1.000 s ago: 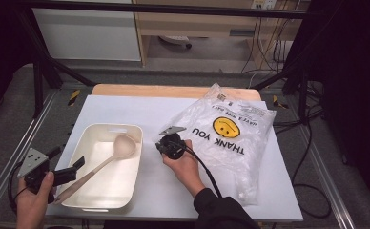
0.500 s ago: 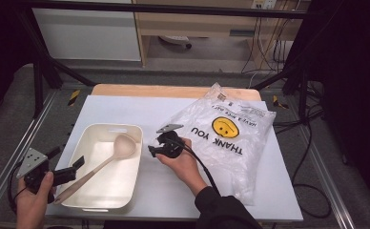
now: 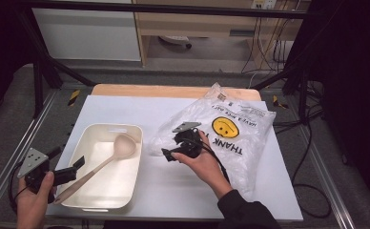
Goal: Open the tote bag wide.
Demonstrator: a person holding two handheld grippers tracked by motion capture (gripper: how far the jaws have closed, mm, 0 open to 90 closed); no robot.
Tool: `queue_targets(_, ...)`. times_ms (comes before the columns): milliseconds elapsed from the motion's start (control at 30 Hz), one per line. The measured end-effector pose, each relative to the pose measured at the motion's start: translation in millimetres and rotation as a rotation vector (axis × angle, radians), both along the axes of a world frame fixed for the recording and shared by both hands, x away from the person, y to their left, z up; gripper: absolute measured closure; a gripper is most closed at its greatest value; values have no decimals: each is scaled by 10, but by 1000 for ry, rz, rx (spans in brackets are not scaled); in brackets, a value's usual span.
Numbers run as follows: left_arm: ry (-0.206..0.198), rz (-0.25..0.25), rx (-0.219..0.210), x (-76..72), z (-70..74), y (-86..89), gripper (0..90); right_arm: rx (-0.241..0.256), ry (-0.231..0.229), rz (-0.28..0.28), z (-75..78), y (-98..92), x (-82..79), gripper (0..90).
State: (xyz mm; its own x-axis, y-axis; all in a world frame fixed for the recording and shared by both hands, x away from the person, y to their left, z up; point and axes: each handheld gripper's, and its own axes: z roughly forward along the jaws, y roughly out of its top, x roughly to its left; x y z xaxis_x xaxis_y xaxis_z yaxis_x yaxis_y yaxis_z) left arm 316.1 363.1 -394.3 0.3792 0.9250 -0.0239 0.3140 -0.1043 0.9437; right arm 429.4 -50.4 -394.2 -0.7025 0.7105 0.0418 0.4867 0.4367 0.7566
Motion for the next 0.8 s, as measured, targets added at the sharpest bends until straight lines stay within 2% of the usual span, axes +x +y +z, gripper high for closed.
queue_targets(67,-1,4,-2,-3,0,1,48,-3,-21,5,19,-143,-20,97)
queue_targets(167,-2,8,0,-6,2,1,48,17,-9,-3,12,-359,-26,89)
queue_targets(367,5,8,3,2,-11,-7,49,17,-9,-41,-15,-690,-42,81)
queue_targets(633,1,10,1,-4,-8,8,48,-18,25,-78,-253,-1001,-71,69)
queue_targets(800,4,6,3,1,-12,11,48,-17,34,-95,-286,-1085,-66,65)
